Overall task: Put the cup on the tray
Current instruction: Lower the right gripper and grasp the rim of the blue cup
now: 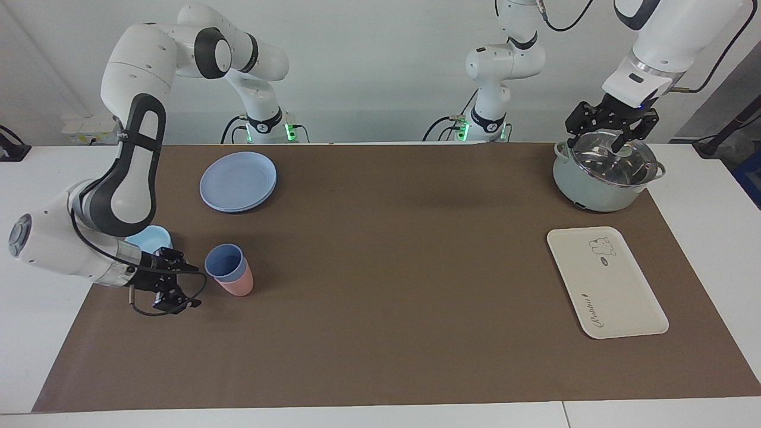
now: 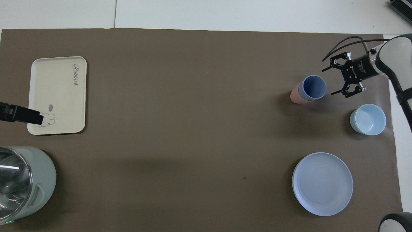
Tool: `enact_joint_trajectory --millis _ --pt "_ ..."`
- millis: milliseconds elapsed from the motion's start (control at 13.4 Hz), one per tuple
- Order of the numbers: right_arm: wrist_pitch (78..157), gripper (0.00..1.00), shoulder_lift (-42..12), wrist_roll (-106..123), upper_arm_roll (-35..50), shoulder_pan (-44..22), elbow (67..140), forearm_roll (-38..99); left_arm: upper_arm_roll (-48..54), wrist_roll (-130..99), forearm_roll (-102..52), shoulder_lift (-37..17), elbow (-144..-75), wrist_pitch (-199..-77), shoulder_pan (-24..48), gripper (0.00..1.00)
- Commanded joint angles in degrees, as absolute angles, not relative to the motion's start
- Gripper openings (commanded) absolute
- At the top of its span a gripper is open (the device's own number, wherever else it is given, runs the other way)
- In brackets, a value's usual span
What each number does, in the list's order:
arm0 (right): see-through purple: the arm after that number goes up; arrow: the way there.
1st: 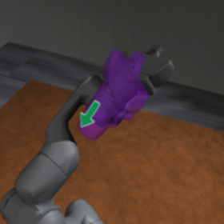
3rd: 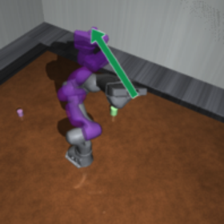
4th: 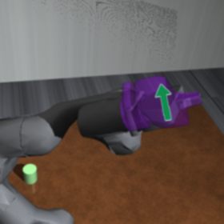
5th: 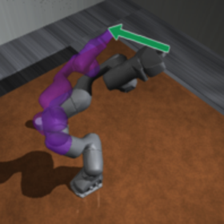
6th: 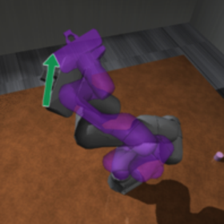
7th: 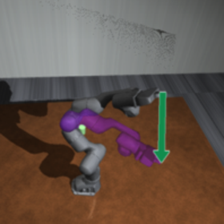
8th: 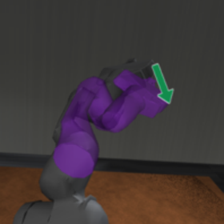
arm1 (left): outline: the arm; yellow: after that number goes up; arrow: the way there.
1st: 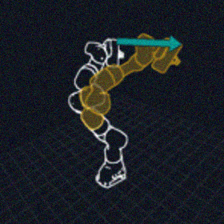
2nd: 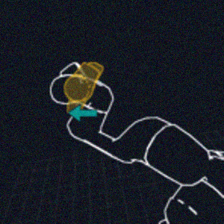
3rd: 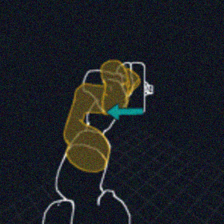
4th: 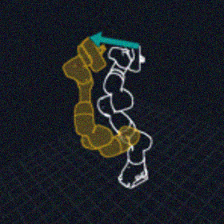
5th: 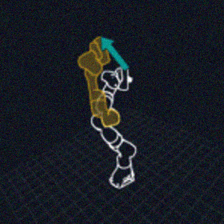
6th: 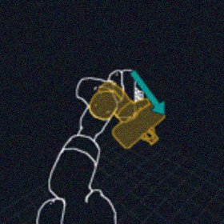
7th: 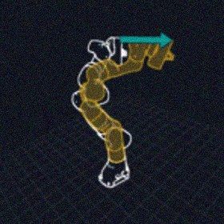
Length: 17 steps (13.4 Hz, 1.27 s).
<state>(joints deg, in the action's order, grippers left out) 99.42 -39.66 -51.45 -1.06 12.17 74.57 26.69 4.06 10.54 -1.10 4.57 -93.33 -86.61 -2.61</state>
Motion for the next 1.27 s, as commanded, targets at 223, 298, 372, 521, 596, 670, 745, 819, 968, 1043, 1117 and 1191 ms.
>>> enact_joint_trajectory --millis 223,298,372,521,596,670,745,819,968,1043,1117,1191 --pt "104.50 0.97 -36.04 -52.47 -0.35 13.10 86.21 34.80 4.22 10.11 -1.49 5.10 -93.69 -85.87 -3.16 1.00" --pt "103.98 0.97 -35.95 -52.47 -0.35 13.18 86.39 35.24 4.22 10.11 -1.49 5.10 -93.69 -85.87 -3.16 1.00" --pt "103.02 0.97 -35.69 -52.47 -0.35 13.27 86.40 35.51 4.22 10.11 -1.49 5.01 -93.69 -85.87 -3.16 1.00" --pt "100.73 0.97 -35.51 -52.38 -0.26 13.53 86.40 36.20 4.31 10.11 -1.49 5.10 -93.69 -85.87 -3.16 1.00" --pt "100.46 0.97 -35.51 -52.47 -0.35 13.62 86.40 37.43 4.22 10.11 -1.49 5.01 -93.69 -85.87 -3.16 1.00" --pt "100.46 0.97 -35.33 -52.47 -0.35 13.54 86.40 37.62 4.22 10.11 -1.49 5.01 -93.69 -85.87 -3.16 1.00" --pt "100.55 0.97 -35.33 -52.47 -0.35 13.45 86.48 38.05 4.22 10.11 -1.49 5.10 -93.69 -85.87 -3.16 1.00" --pt "100.98 0.97 -35.33 -52.47 -0.35 13.19 86.48 38.93 4.22 10.11 -1.49 5.01 -93.69 -85.87 -3.16 1.00" --pt "101.34 0.96 -35.42 -52.47 -0.26 13.10 86.48 39.37 4.31 10.11 -1.50 5.10 -93.69 -85.87 -3.16 1.00" --pt "101.25 0.96 -35.33 -52.47 -0.35 13.01 86.57 39.98 4.22 10.11 -1.49 5.10 -93.69 -85.87 -3.16 1.00" --pt "101.08 0.96 -35.25 -52.38 -0.26 12.92 87.09 40.34 4.31 10.11 -1.49 5.10 -93.69 -85.87 -3.16 1.00" --pt "100.90 0.95 -35.07 -52.38 -0.26 12.92 87.53 40.43 4.22 10.11 -1.49 5.10 -93.69 -85.87 -3.16 1.00"
